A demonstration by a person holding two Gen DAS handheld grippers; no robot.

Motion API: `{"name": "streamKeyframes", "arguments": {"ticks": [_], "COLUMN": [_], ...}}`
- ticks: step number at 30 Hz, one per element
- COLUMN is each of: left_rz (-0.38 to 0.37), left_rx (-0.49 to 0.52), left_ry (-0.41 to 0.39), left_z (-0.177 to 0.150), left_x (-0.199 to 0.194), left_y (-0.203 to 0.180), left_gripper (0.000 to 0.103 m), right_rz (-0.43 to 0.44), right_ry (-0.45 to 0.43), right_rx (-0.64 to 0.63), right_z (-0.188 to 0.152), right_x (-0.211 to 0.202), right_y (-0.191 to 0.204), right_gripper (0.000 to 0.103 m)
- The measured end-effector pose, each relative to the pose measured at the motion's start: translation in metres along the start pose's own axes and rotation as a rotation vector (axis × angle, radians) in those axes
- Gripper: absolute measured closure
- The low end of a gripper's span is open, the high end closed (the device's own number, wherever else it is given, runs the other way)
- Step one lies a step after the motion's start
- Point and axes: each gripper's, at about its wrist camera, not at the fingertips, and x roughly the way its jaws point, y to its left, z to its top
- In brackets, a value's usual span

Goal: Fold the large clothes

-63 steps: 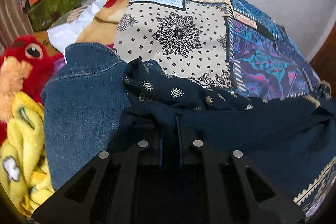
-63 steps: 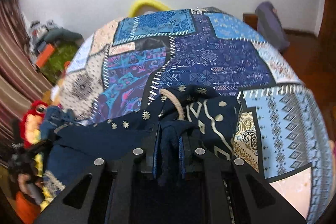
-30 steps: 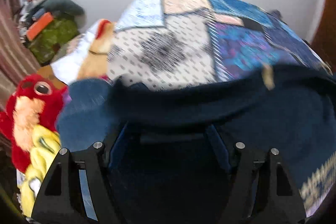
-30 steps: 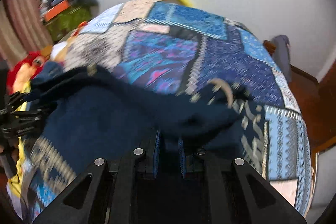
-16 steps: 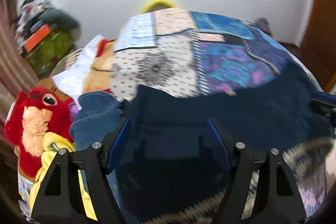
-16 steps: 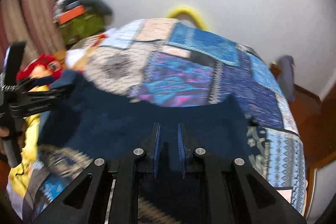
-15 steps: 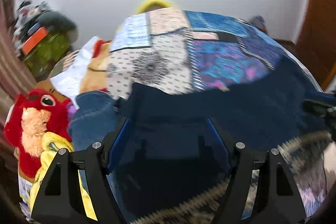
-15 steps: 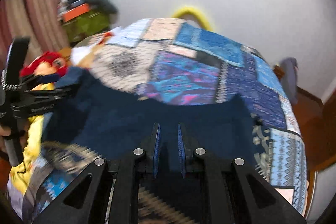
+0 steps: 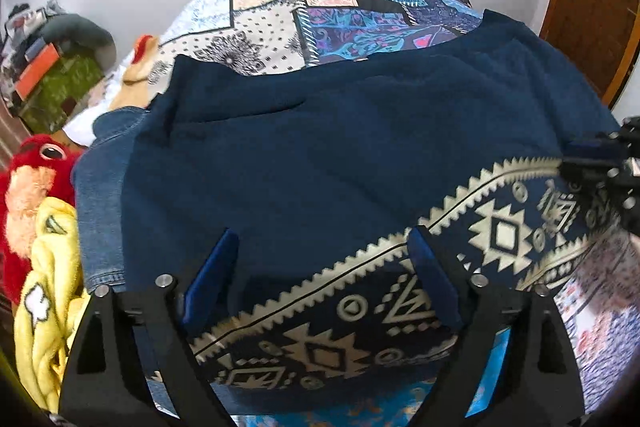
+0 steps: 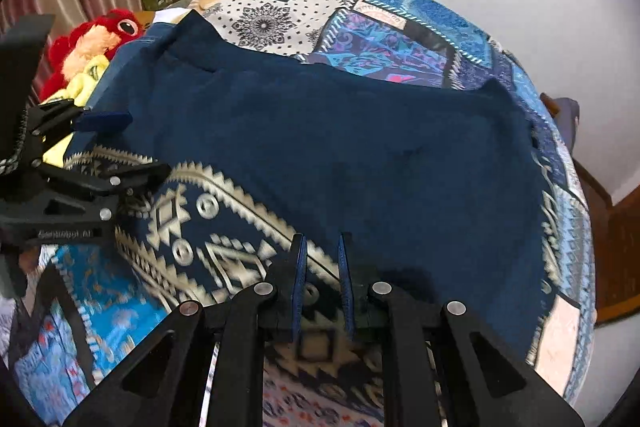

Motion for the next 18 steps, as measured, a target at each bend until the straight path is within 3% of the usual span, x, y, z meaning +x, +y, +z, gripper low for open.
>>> {"name": "streamKeyframes", "arguments": {"ticks": [4, 8, 11, 14, 16, 17, 18], "left_rz": [0.000, 0.080, 0.096, 0.172, 0.201, 0.204, 0.203], "left_rx": [-0.034, -0.065, -0.121, -0.155, -0.190, -0.217, -0.248], "left_ry": [0.012, 0.047, 0.077, 0.097, 0.102, 0.100, 0.096], "left_z": [-0.011, -0.025, -0.038, -0.056, -0.069, -0.076, -0.081], "left_x": [-0.003, -0.003, -0.005, -0.014, -0.023, -0.029, -0.035], "left_y": [0.012, 0.031, 0.053, 0.080, 0.100, 0.110, 0.119], "left_gripper": [0.013, 0.013, 0.014, 0.015, 0.015, 0.015, 0.015], "right_rz": [-0.032, -0.032, -0.096, -0.164, -0.194, -0.269, -0.332], "right_ry": [0.015, 0.016, 0.009, 0.020, 0.027, 0.021, 0.003], "right_rx": [-0.003, 0.029, 0.075, 0.106, 0.135, 0.146, 0.150], "right_z": [-0.014, -0.028, -0.033, -0.040, -0.045, -0.048, -0.052], "right_x": [-0.007, -0.012, -0.016, -0.018, -0.021, -0.023, -0.027], "right_y": [-0.010, -0.019, -0.028, -0.042, -0.052, -0.058, -0.065], "right_gripper": [0.092, 0.092, 0.092, 0.091, 0.058, 0.013, 0.001]}}
